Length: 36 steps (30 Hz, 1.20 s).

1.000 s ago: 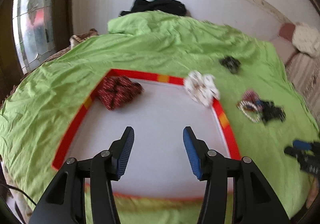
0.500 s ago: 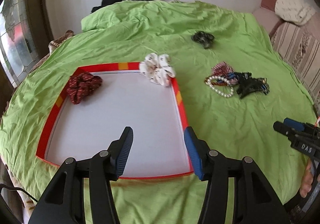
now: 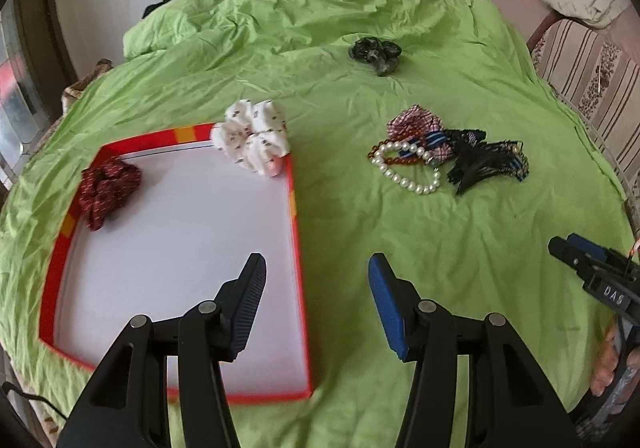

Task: Organize jewelry
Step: 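Withdraw both grippers from the tray back toward the jewelry pile, then grasp the plaid scrunchie with left gripper while right grasps leopard-print hair tie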

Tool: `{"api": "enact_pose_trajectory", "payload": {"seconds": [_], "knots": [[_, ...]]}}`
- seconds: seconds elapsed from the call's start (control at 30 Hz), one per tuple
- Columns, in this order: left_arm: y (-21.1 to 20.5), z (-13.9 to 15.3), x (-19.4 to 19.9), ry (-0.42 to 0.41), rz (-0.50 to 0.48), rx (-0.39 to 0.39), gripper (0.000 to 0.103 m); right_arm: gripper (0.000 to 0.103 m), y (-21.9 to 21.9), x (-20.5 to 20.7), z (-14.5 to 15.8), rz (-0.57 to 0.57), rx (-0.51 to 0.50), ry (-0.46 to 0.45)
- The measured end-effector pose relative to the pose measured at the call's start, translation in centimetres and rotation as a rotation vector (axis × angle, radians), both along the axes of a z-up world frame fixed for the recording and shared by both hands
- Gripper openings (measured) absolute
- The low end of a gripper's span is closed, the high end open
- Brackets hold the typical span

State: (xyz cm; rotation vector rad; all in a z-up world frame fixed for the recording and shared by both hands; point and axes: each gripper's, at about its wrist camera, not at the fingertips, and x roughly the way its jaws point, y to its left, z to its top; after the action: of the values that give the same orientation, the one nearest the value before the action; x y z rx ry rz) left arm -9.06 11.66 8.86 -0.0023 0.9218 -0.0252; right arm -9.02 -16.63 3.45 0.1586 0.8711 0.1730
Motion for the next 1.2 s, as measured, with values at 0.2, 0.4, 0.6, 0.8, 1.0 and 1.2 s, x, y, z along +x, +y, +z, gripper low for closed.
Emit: {"api": "enact_pose_trajectory", "payload": {"seconds": [0.2, 0.4, 0.6, 0.8, 1.0, 1.2], "knots": [[-0.6, -0.6, 3.9, 0.03, -0.006, -0.041, 0.052, 0.062, -0.8, 1.6, -0.1, 0.005, 0.008, -0.02], [-1.5, -2.3, 8.3, 0.087, -0.02, -0.119, 0.052, 0.062, -2.2, 3.4, -0.6, -0.02, 0.029, -0.027], [-2.6, -2.1, 13.0, 0.071, -0.048, -0.175, 0.052, 0.062, -3.5, 4.5, -0.9, -0.025, 0.082, -0.045], [-4.1, -2.6, 17.8, 0.092, -0.092, -0.226, 0.052, 0.062, -4.4, 6.4, -1.4, -0.022, 0.131, -0.033], [-6.2, -3.8, 20.7, 0.122, -0.173, -0.241, 0.052, 0.062, -6.3, 9.0, -1.1, -0.064, 0.186, -0.043], [-8.2, -5.4, 22.6, 0.18, -0.248, -0.235, 0.052, 0.059, -6.2, 12.3, -1.9, -0.082, 0.213, -0.018]]}}
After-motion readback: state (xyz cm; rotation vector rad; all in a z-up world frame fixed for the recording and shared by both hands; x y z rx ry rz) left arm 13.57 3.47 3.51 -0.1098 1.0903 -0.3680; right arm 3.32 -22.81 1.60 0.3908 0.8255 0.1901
